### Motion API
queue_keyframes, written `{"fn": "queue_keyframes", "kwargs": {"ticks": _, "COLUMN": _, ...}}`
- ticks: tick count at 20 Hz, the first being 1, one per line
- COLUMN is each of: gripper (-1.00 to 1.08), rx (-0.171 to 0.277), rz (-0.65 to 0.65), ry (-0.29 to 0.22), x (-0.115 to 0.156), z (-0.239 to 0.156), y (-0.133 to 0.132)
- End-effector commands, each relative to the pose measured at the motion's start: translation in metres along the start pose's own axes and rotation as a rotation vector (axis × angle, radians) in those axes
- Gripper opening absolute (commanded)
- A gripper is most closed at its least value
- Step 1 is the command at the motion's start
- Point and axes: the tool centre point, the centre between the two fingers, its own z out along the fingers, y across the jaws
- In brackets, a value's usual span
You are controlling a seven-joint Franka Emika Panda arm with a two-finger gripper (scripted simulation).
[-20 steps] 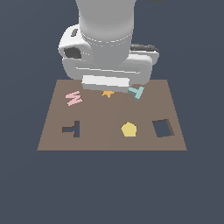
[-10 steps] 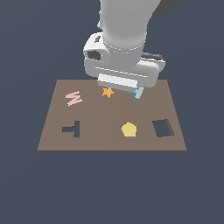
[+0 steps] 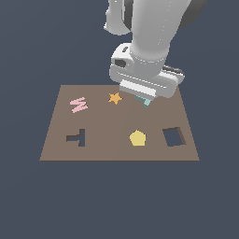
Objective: Insert a designated object into the corresponding slot on a board.
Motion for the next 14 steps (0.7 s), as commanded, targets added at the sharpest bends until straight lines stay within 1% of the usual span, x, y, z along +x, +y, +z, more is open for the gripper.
{"fn": "queue_keyframes", "kwargs": {"ticks": 1, "gripper": 1.00, "rx": 0.001, "rz": 0.029, "ry": 0.002, "x": -0.006, "z": 0.007, "y": -0.006}}
{"fn": "queue_keyframes", "kwargs": {"ticks": 8, "gripper": 1.00, "rx": 0.003, "rz": 0.070, "ry": 0.005, "x": -0.014, "z": 0.017, "y": -0.016}}
{"fn": "queue_keyframes", "kwargs": {"ticks": 14, "gripper": 1.00, "rx": 0.003, "rz": 0.071, "ry": 0.004, "x": -0.015, "z": 0.019, "y": -0.017}}
